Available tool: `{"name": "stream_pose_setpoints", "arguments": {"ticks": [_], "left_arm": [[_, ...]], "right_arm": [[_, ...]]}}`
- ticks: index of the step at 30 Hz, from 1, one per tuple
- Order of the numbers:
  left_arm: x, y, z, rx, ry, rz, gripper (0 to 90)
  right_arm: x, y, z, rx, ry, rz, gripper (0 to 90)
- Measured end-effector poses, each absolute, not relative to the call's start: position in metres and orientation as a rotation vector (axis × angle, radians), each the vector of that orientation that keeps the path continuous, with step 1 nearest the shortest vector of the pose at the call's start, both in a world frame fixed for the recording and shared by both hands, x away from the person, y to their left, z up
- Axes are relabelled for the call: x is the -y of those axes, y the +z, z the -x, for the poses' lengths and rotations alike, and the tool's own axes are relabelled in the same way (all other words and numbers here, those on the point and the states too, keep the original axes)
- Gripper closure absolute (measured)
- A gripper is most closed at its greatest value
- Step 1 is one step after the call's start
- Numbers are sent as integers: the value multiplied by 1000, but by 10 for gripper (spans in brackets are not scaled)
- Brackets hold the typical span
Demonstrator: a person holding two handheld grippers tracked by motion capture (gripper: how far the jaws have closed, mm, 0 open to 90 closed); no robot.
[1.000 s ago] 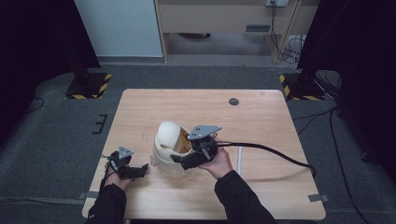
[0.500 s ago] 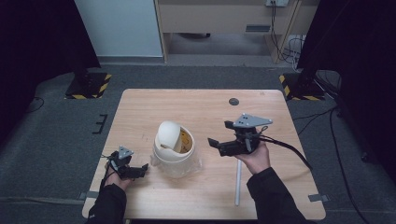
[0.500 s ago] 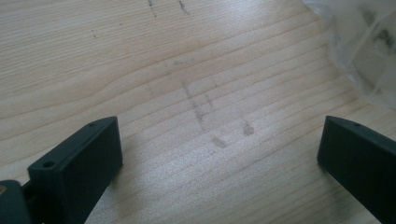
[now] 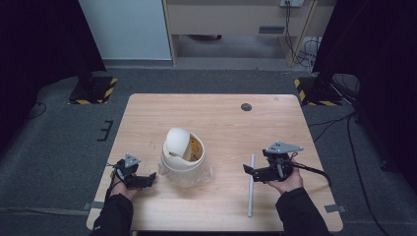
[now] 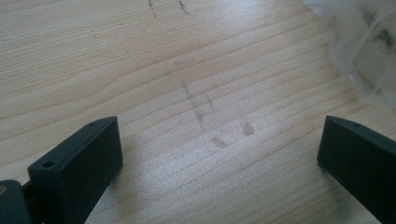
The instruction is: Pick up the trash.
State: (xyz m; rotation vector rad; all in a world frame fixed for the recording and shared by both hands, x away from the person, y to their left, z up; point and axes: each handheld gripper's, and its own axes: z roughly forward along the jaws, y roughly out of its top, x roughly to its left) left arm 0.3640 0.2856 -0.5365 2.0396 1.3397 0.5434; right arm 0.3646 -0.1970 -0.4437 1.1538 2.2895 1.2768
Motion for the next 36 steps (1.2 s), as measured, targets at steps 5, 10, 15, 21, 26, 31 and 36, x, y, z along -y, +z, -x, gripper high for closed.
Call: {"name": "stream_pose_setpoints", "arguments": {"ticks": [5,10,15,21,26,31,36], "left_arm": [[-286,-536,-364,-1340,544,-2039,0],[-286,-536,-364,-1340,544,-2039,0],[-286,-536,-364,-1340,544,-2039,0],[-286,-536,-364,-1340,544,-2039,0],[-286,-536,-364,-1340,544,-2039,0],[-286,-536,-364,-1340,544,-2040,0],[-286,-536,-364,-1340,544,-2039,0]], "right_arm": [[198,-461,-360,-2329,1203,-1182,56],[191,-481,-361,-2422,1030,-1165,141],[186,-496,-368,-2495,856,-1171,171],[185,-500,-369,-2504,742,-1200,274],[182,-504,-370,-2545,734,-1205,310],[180,-507,-371,-2569,697,-1205,361],[179,-509,-372,-2592,682,-1194,433]]}}
